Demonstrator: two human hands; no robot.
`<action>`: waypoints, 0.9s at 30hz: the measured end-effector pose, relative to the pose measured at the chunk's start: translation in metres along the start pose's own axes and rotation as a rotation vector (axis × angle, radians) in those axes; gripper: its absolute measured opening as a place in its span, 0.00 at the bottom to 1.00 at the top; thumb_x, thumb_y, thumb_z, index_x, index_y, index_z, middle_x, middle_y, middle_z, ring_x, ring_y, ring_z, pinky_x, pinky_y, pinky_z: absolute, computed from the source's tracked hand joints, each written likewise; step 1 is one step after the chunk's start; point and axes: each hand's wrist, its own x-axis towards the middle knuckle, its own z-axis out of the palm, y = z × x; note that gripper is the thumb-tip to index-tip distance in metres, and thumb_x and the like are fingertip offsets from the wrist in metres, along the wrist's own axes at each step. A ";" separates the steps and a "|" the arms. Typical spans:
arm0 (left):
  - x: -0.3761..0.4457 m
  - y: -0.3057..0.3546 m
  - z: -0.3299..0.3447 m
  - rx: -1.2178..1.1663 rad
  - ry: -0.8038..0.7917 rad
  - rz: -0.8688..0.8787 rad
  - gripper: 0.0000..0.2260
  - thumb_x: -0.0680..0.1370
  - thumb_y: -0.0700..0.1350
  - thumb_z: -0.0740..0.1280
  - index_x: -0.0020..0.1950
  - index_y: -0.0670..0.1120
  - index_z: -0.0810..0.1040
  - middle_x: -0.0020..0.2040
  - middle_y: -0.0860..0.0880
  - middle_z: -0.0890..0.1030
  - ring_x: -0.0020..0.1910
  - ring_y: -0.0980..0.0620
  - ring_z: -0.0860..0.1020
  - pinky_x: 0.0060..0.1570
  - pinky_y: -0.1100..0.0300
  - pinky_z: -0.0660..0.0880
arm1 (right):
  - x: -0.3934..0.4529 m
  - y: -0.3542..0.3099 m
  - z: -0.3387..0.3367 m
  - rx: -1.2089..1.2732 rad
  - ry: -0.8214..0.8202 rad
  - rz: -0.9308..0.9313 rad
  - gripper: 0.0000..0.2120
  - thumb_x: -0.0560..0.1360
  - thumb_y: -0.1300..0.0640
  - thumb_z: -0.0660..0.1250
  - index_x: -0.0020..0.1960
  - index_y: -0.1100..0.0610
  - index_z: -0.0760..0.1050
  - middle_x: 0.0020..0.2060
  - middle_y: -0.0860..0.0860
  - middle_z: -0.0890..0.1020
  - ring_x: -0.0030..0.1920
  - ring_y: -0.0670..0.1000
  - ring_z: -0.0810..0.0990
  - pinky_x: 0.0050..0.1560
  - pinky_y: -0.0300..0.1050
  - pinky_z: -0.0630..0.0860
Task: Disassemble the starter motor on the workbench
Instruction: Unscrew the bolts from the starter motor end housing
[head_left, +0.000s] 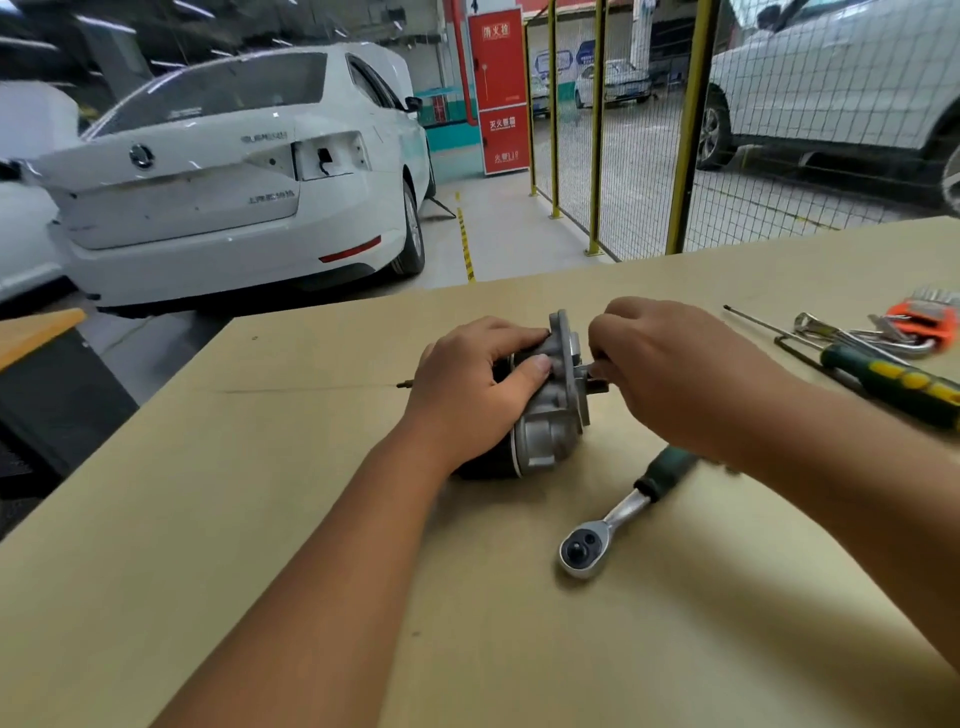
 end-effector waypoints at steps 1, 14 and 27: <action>0.000 0.000 0.000 0.004 -0.001 0.003 0.17 0.76 0.53 0.67 0.63 0.51 0.85 0.57 0.55 0.84 0.58 0.50 0.81 0.63 0.44 0.75 | 0.000 -0.002 0.000 -0.054 0.007 0.008 0.08 0.79 0.61 0.64 0.45 0.53 0.67 0.40 0.49 0.72 0.35 0.55 0.72 0.41 0.49 0.70; 0.000 0.002 -0.001 0.042 -0.021 -0.001 0.19 0.76 0.56 0.65 0.64 0.55 0.83 0.59 0.58 0.83 0.60 0.52 0.79 0.63 0.44 0.73 | 0.003 0.004 -0.007 0.056 -0.044 -0.010 0.06 0.81 0.60 0.64 0.51 0.54 0.80 0.43 0.50 0.75 0.39 0.51 0.75 0.40 0.47 0.76; -0.001 0.003 -0.001 0.006 -0.005 -0.016 0.18 0.77 0.54 0.65 0.65 0.53 0.84 0.58 0.57 0.84 0.59 0.53 0.80 0.63 0.46 0.75 | 0.001 0.014 -0.005 0.026 0.043 -0.059 0.03 0.80 0.49 0.67 0.48 0.46 0.78 0.44 0.43 0.79 0.40 0.54 0.79 0.36 0.48 0.78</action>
